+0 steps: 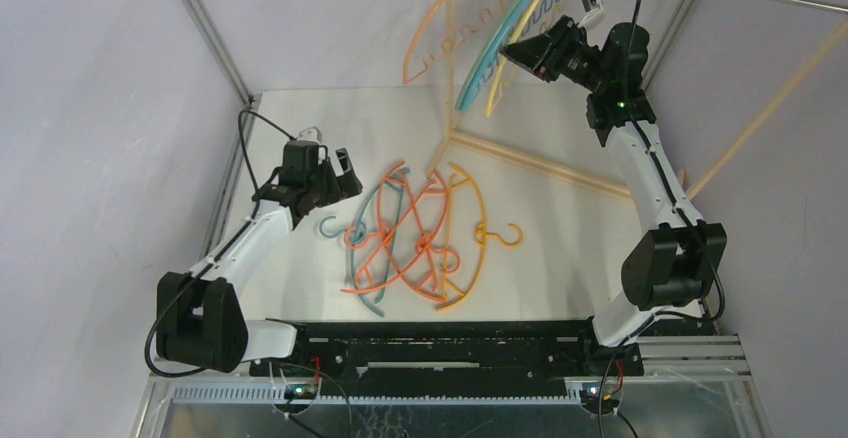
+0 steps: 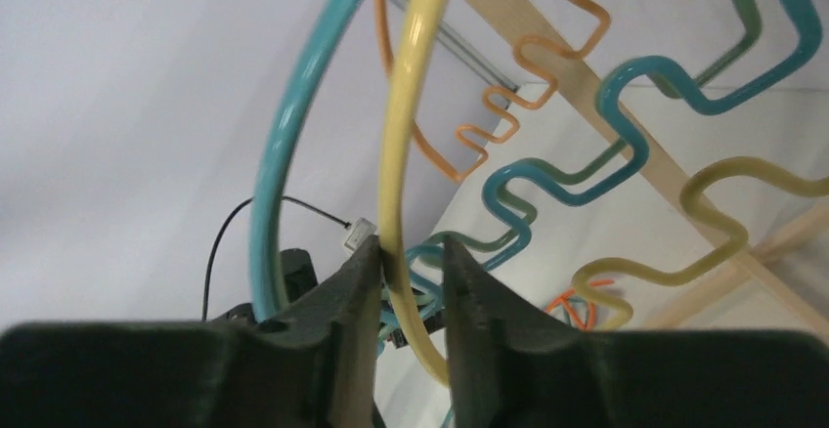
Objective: Organize the hangers
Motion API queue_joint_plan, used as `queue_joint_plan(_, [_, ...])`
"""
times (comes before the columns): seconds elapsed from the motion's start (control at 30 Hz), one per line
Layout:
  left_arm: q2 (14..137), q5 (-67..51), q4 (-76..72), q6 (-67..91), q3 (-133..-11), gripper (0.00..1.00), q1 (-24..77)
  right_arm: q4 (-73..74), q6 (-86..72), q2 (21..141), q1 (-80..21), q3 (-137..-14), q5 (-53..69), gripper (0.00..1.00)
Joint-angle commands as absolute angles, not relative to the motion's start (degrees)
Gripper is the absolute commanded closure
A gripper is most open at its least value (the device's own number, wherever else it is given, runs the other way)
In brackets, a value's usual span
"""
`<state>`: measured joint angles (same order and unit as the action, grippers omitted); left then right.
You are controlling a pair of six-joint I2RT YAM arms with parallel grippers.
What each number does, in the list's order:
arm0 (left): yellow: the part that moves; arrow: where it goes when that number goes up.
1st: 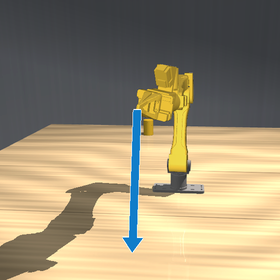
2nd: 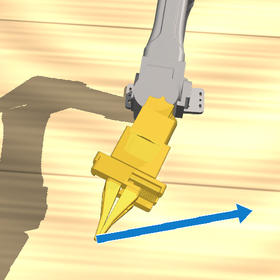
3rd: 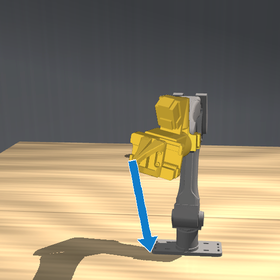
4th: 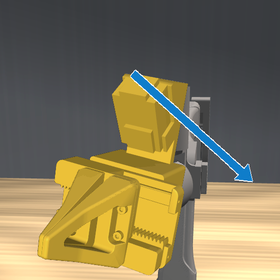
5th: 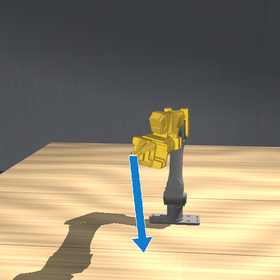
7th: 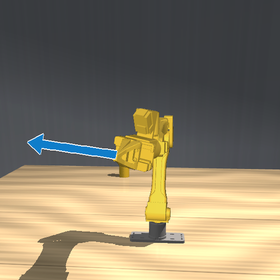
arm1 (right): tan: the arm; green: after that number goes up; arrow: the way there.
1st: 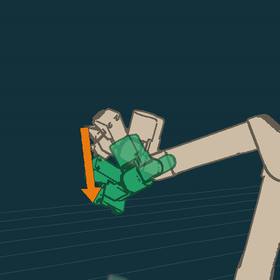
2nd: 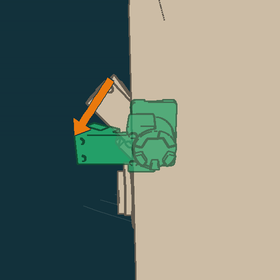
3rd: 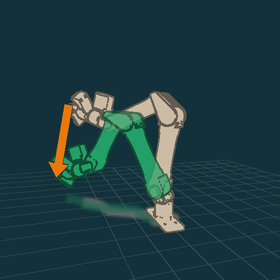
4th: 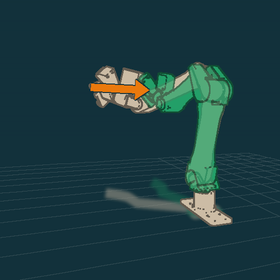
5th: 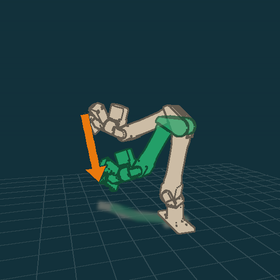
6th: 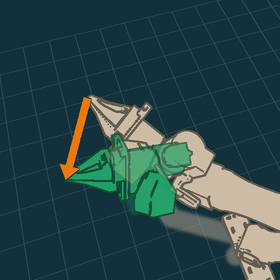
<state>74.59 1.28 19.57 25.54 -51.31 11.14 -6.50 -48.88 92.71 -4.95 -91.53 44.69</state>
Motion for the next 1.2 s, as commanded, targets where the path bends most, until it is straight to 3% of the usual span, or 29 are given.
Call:
queue_joint_plan(0.0, [73.1,1.5,18.2,25.2,-51.5,0.00,11.3,-1.2,-44.3,89.8,-5.1,-90.9,40.9,0.57])
queue_joint_plan(0.13, [73.8,1.4,18.2,25.1,-51.9,0.01,11.3,1.2,-41.6,85.5,-4.4,-89.0,38.2,0.38])
queue_joint_plan(0.43, [75.0,0.9,18.0,24.7,-53.1,0.00,11.3,6.9,-38.6,73.1,-2.4,-84.7,35.6,0.21])
queue_joint_plan(0.8, [76.5,1.0,17.8,24.1,-54.2,0.01,11.3,25.2,-29.3,58.9,-3.2,-79.5,32.0,0.17])
queue_joint_plan(1.17, [78.4,0.9,17.7,24.3,-55.1,0.00,11.3,45.7,-20.5,51.0,-26.6,-61.5,13.0,0.22])
